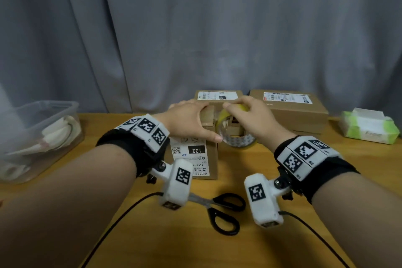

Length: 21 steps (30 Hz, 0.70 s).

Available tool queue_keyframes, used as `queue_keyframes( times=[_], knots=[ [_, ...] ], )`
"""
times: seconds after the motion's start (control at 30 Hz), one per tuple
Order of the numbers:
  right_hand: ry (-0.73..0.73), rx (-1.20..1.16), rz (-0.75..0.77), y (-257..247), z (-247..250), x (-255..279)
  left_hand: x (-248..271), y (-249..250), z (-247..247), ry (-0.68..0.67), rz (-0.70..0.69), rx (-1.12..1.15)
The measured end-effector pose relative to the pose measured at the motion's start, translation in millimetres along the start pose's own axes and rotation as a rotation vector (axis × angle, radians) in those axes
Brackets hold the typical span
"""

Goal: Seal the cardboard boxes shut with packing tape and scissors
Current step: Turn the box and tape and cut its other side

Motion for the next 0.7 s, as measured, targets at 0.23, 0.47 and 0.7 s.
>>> queue_keyframes(
  times=[0.23,0.47,0.7],
  knots=[
    [0.195,-0.379,0.019,-23,22,8,17,-9,-1,0.244,0.030,0.458],
    [-0.018,0.002,0.082,-77,-7,-5,35,-32,-57,0.180,0.058,0.865],
    [-0.144,0.145,0.092,-84,-71,-21,46,-51,-63,0.086,0.130,1.003]
  ],
)
Point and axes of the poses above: each hand's wrist, its own x-axis away from the middle knuckle, its own z-axis out of the back of the hand, y = z × x, the point moved 4 cm from there along -x, towards the middle knuckle, and after that the axes turned 3 degrees about -x, right-handed, at the moved point
